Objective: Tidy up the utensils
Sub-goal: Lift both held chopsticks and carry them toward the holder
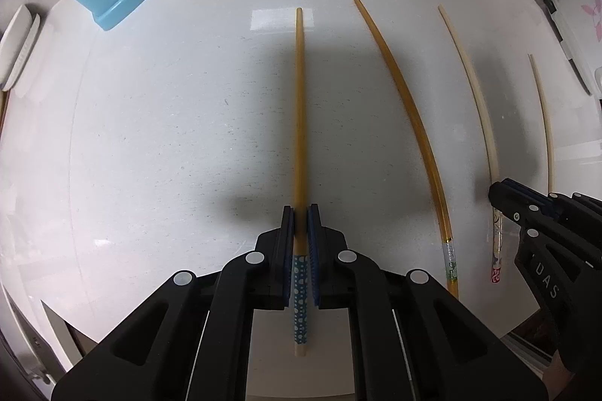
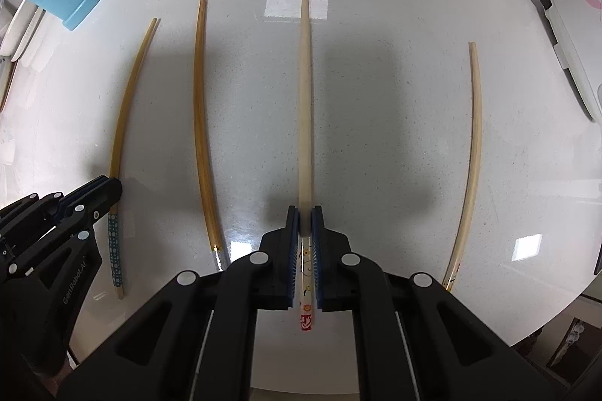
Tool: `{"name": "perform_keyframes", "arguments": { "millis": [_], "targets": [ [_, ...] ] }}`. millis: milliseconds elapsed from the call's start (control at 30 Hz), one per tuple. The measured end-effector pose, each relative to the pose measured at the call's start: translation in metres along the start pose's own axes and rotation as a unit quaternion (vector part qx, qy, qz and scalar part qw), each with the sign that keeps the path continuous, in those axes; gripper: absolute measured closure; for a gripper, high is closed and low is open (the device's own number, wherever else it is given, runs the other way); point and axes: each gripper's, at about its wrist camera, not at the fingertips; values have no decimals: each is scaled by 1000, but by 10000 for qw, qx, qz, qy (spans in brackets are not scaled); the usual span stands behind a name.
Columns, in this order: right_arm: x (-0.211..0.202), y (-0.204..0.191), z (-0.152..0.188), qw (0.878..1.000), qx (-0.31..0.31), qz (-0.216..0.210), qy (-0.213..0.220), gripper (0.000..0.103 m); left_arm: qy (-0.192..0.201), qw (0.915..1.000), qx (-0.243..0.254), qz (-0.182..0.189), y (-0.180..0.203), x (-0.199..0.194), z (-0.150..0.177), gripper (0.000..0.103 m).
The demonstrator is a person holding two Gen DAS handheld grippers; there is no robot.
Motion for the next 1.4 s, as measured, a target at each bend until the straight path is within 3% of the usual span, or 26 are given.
{"name": "perform_keyframes", "arguments": {
  "millis": [267,667,700,900,967,1400],
  "targets": [
    [-12,20,1,9997,34,-178,162,97,203,9997,22,101,-8,-13,1,96],
    [-40,18,-1,9975,16,-388,583,97,498,9986,-101,168,-5,-27,4,96],
    [-46,13,-4,9973,7,-390,615,97,524,9984,-97,170,-23,-24,4,96],
    [-66,14,1,9949,-84,-495,875,97,800,9964,-200,219,-27,-39,5,96],
    [-72,12,0,9936,-117,-529,990,97,910,9954,-205,193,-46,-46,3,96],
    [-101,-35,-25,9828,-350,-725,1663,97,1665,9845,-481,275,-99,-92,6,96]
  ]
}}
Point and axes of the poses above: each gripper's, at about its wrist camera, not at the fingertips, and x roughly the way its jaws point, y to its right, z to its underside, and after that the axes turned 1 degree about x, right-handed
